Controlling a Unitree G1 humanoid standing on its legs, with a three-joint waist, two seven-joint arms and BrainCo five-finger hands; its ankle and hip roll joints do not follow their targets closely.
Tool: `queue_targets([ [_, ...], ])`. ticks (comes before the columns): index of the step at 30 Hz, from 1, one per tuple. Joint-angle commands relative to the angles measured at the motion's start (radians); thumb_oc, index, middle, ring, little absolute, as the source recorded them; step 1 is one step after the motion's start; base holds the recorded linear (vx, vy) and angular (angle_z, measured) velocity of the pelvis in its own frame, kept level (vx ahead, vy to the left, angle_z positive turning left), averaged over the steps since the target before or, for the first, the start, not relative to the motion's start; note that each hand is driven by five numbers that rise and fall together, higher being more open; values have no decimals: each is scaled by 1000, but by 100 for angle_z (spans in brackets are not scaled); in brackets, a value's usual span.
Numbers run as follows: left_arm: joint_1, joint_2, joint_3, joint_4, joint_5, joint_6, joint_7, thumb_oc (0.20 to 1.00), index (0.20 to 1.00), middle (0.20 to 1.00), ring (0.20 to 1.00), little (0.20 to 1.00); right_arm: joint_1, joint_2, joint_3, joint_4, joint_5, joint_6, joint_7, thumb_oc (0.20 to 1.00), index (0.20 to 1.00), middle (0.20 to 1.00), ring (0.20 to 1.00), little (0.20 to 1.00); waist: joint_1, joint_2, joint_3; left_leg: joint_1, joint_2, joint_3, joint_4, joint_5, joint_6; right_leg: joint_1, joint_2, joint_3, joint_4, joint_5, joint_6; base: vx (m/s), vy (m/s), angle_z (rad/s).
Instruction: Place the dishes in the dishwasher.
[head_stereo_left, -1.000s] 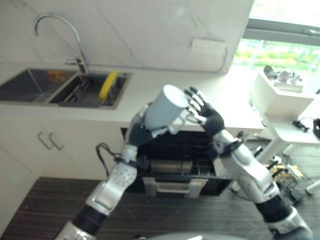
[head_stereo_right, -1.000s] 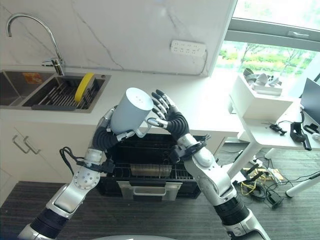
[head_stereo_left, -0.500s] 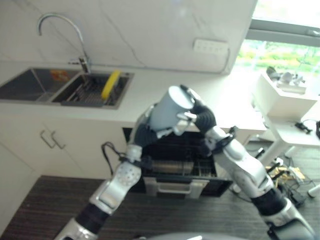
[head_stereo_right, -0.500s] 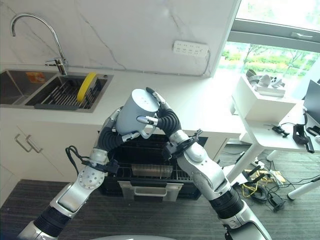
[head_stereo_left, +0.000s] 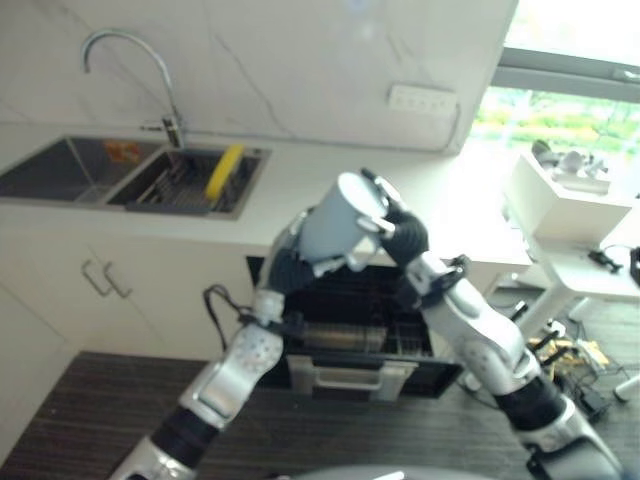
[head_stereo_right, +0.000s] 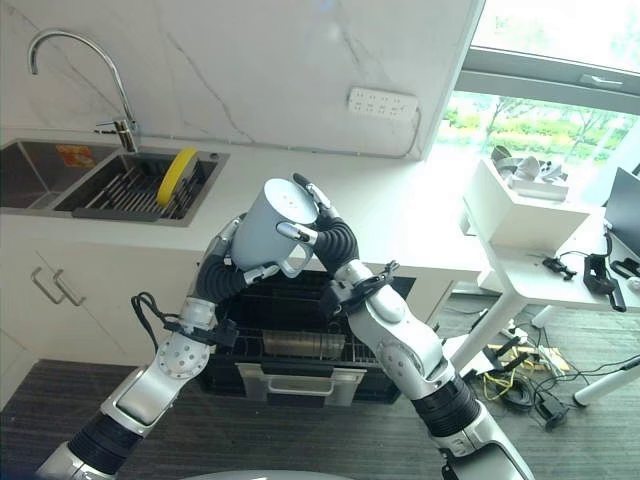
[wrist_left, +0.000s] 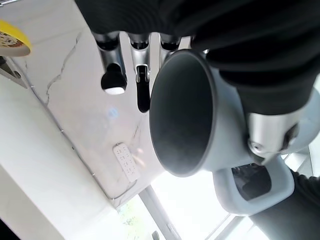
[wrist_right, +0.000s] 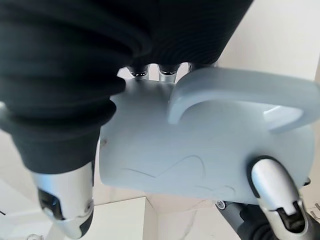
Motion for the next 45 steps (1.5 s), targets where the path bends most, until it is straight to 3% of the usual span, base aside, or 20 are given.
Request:
queue_targets([
  [1,-141,-12,-51,-15,35,-65,43,200,200,200,200,200,-92,27,-23,-9,64,-33,7,1000,1000,1000,1000,1000,36,18,32,50,4,-40,9,-103,4,7,-63,-2,8,-25,69,0,0,0],
  [26,-139,-17,-67,6,45,-70,55,200,200,200,200,200,-96,23,-20,1,-26,-37,-11,1000,1000,1000,1000,1000,33,14,36,52,4,-38,9,-102,7,7,-61,8,8,-24,68,0,0,0],
  [35,-151,-5,-87,0,115,-67,50,200,200,200,200,200,-104,17,-14,-10,-81,-34,-39,1000,1000,1000,1000,1000,28,14,39,54,4,-36,9,-103,8,5,-62,16,8,-21,69,0,0,0],
  [45,-154,13,-86,-2,166,-56,69,200,200,200,200,200,-102,-18,-29,-43,-131,12,-47,1000,1000,1000,1000,1000,17,15,42,57,3,-31,9,-105,6,2,-61,24,8,-20,71,0,0,0],
])
